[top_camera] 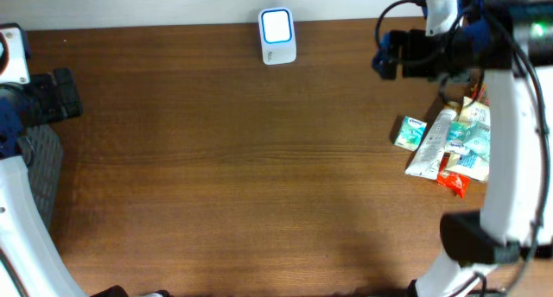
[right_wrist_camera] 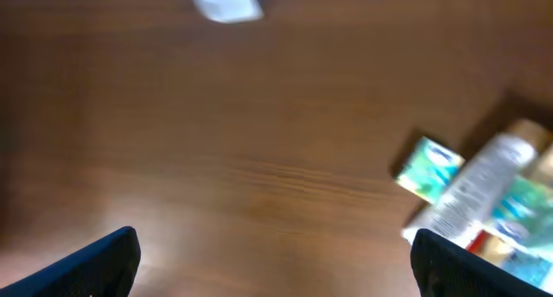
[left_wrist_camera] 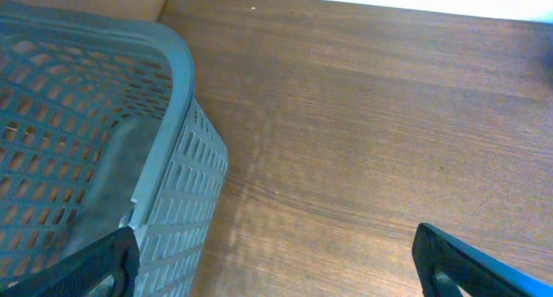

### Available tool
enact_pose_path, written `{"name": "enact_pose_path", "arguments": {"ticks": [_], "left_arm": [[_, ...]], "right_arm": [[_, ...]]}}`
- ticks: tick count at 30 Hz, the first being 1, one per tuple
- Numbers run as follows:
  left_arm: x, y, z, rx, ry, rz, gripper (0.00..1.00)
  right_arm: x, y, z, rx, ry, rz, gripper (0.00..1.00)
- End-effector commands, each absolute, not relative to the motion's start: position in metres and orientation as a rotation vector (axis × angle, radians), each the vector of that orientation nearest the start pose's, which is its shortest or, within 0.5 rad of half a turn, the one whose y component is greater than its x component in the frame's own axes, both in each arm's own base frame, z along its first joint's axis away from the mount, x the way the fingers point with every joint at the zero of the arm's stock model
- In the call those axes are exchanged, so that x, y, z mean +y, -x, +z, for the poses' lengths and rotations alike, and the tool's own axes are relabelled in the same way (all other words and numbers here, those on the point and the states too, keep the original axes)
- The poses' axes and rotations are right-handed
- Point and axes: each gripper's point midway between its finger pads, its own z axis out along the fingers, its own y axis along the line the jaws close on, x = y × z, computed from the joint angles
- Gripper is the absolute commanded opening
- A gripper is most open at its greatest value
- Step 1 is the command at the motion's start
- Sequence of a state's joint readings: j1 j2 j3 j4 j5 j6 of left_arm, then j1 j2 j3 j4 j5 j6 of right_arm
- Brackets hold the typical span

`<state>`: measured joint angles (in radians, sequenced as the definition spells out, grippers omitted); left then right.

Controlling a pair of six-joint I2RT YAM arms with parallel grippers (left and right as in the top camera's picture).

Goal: Scan the item barcode

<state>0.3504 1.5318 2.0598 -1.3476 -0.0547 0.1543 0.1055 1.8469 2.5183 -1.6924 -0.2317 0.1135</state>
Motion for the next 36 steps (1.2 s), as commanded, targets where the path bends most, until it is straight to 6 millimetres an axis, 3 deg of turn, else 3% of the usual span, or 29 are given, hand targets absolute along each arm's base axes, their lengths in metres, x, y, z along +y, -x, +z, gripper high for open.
{"name": "enact_pose_path", "arguments": {"ticks": [1, 3, 5, 14, 16, 18, 22, 26, 28, 33, 36], "left_arm": [[0.133, -0.334, 0.373, 2.396, 0.25, 0.298, 0.99], [0.133, -0.334, 0.373, 2.396, 0.25, 0.298, 0.99], [0.133, -0.334, 0.373, 2.396, 0.25, 0.298, 0.99], [0.133, -0.334, 0.373, 2.396, 0.25, 0.298, 0.99], [0.133, -0.334, 0.373, 2.396, 0.25, 0.298, 0.99], [0.133, -0.334, 0.373, 2.396, 0.25, 0.298, 0.99], [0.133, -0.334, 0.373, 2.396, 0.25, 0.298, 0.99], [0.133, -0.334, 0.373, 2.396, 0.25, 0.298, 0.99], [0.133, -0.334, 0.373, 2.396, 0.25, 0.298, 0.99], [0.133, -0.334, 0.373, 2.396, 0.25, 0.298, 0.99], [0.133, -0.334, 0.373, 2.396, 0.25, 0.298, 0.99]], "right_arm": [[0.112, -0.32, 0.41, 2.453, 0.226, 0.456, 0.99], [0.135, -0.297, 0.424, 2.405, 0.329, 0.52, 0.99], [0.144, -0.291, 0.425, 2.399, 0.37, 0.535, 0.98], [0.143, -0.29, 0.426, 2.403, 0.341, 0.538, 0.99], [0.13, -0.296, 0.425, 2.4, 0.3, 0.438, 0.99], [0.115, -0.307, 0.437, 2.327, 0.248, 0.329, 0.99], [0.088, -0.308, 0.448, 2.221, 0.197, 0.21, 0.99], [0.048, -0.308, 0.432, 2.091, 0.057, 0.166, 0.99], [0.031, -0.301, 0.413, 1.98, 0.004, 0.156, 0.98], [0.006, -0.279, 0.365, 1.689, -0.055, 0.112, 0.99], [0.004, -0.267, 0.332, 1.521, -0.053, 0.102, 0.99]]}}
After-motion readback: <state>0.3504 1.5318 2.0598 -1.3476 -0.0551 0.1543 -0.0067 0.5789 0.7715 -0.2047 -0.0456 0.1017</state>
